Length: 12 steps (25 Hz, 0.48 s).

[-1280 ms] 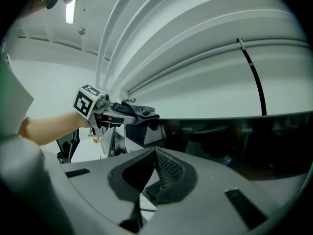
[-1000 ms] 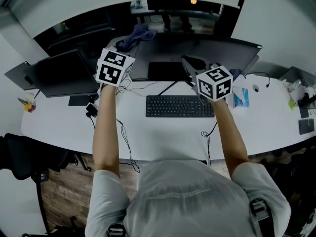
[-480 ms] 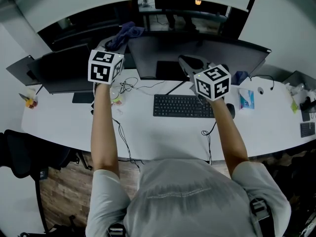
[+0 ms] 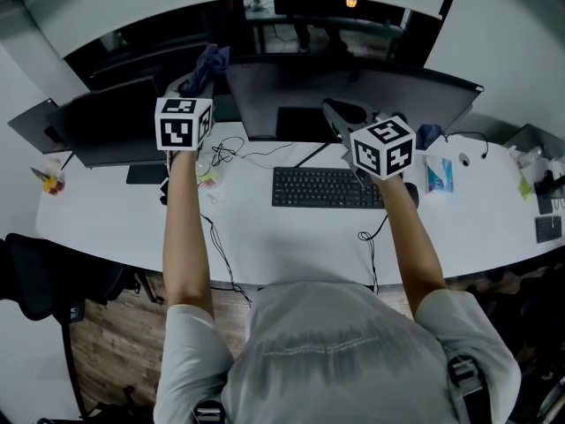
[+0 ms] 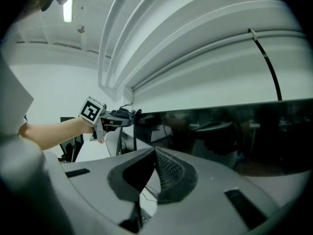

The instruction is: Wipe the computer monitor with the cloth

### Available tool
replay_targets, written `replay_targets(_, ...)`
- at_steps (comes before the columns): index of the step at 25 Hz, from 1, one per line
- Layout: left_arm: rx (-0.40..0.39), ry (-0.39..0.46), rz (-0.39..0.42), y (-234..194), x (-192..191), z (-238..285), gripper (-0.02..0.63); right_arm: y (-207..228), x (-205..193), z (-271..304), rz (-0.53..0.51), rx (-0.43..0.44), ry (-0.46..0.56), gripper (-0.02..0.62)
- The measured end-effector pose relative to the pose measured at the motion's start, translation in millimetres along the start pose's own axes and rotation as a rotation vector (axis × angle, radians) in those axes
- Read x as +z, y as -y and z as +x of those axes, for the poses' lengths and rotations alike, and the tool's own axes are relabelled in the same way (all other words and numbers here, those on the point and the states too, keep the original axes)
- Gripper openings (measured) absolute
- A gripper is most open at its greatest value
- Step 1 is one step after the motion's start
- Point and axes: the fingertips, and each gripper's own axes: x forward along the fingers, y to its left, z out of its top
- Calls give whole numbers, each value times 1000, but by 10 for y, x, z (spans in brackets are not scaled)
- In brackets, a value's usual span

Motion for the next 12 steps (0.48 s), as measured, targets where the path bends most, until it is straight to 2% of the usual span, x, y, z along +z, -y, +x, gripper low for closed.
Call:
replay_targets(7, -49, -20, -23, 216, -241, 134, 51, -3, -127, 11, 6, 2, -24, 2)
replay_targets(10, -68, -56, -18, 279, -421, 176, 51, 7, -182, 26, 7, 0, -36, 2)
replay_targets(12, -79, -67, -44, 320, -541, 214, 51, 13, -217, 35, 9, 0, -41, 2)
